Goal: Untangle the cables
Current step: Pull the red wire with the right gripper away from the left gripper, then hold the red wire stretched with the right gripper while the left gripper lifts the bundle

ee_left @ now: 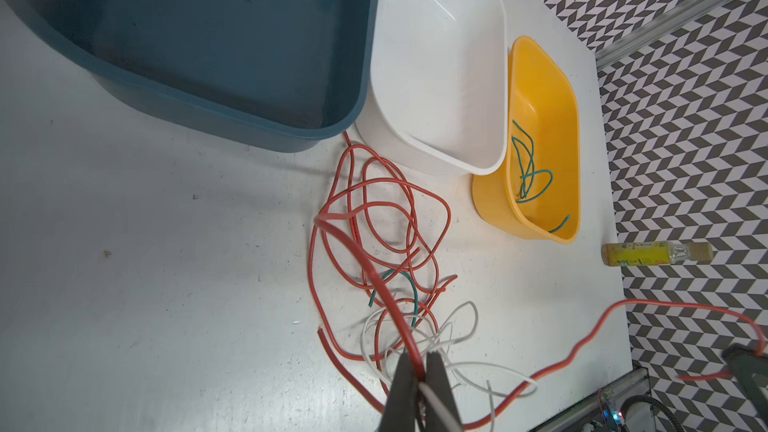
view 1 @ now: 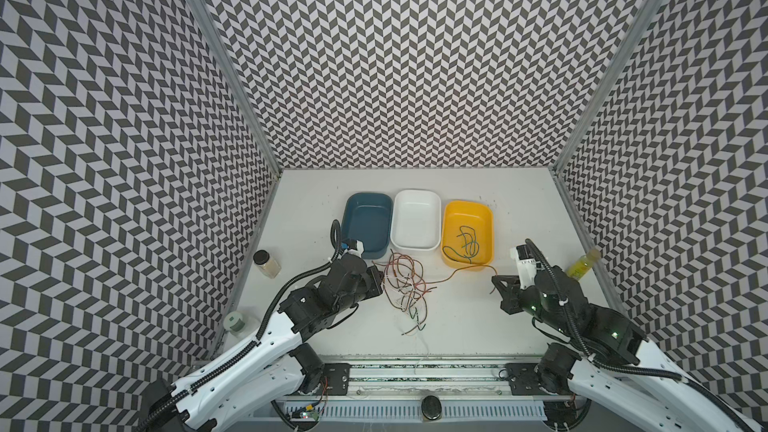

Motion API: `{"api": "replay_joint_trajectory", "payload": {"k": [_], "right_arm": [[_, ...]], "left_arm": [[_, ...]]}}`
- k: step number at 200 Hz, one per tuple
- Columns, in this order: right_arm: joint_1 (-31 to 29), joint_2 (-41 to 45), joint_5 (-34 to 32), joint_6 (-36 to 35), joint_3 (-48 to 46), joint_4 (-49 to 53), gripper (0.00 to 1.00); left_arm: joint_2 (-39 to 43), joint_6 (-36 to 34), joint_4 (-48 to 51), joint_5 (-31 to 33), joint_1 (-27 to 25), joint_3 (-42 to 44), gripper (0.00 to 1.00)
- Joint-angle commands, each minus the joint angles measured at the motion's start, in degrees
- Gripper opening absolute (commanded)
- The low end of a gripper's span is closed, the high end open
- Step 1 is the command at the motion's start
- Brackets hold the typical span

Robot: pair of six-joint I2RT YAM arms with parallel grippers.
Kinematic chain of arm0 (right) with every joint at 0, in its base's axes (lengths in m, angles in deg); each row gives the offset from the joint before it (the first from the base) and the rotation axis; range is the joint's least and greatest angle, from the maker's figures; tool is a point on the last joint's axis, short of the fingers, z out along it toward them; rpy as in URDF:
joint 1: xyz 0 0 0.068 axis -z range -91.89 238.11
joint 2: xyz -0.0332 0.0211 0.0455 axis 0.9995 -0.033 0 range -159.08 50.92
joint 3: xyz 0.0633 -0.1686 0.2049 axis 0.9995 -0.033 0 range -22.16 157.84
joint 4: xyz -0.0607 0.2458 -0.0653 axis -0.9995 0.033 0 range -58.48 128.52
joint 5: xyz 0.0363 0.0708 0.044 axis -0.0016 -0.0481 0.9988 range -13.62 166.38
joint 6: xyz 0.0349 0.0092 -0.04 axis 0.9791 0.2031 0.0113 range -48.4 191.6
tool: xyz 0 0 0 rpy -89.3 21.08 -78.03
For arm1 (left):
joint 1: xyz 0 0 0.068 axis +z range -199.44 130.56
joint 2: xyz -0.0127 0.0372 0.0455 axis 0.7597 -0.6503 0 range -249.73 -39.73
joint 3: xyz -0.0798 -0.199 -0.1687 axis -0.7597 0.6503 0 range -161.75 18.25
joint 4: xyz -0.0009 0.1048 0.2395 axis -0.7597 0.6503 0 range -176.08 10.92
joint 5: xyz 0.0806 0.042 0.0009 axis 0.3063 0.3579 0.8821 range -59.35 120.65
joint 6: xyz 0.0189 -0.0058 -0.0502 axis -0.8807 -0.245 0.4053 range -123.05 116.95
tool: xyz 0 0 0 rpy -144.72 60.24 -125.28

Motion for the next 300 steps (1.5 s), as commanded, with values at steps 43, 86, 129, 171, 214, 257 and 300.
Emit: {"api": "replay_joint_trajectory", "payload": {"k": [43, 86, 129, 171, 214, 257, 300], "right_arm": [[0.64, -5.22, 3.28, -9.25, 17.9, 10.6, 0.0], [0.6, -10.13, 11.91, -11.76, 31.69, 12.72, 0.0], [0.6, -15.51, 15.8, -13.53, 44.69, 15.86, 0.0], [0.56, -20.48, 19.19, -14.18, 56.38, 18.84, 0.0], [0.58, -24.14, 19.16, -15.33, 67.51, 22.61, 0.0], [0.6, -28.15, 20.01, -16.23, 78.24, 26.96, 0.0], [0.6, -28.67, 17.85, -17.31, 85.21, 29.71, 0.0]], "left_arm": [[-8.02, -0.38, -4.62, -4.82, 0.58, 1.81, 0.05], [-12.61, -0.56, -7.03, -5.07, 0.43, 2.16, 0.04], [-16.21, -1.25, -8.66, -4.62, 0.42, 2.56, 0.03], [-20.13, -1.34, -10.37, -4.61, 0.38, 2.35, 0.03], [-22.56, -1.86, -11.51, -4.3, 0.39, 1.95, 0.04], [-26.45, -2.53, -12.38, -3.77, 0.54, 0.9, 0.04], [-28.83, -3.33, -12.99, -3.11, 0.92, -0.17, 0.04]]}}
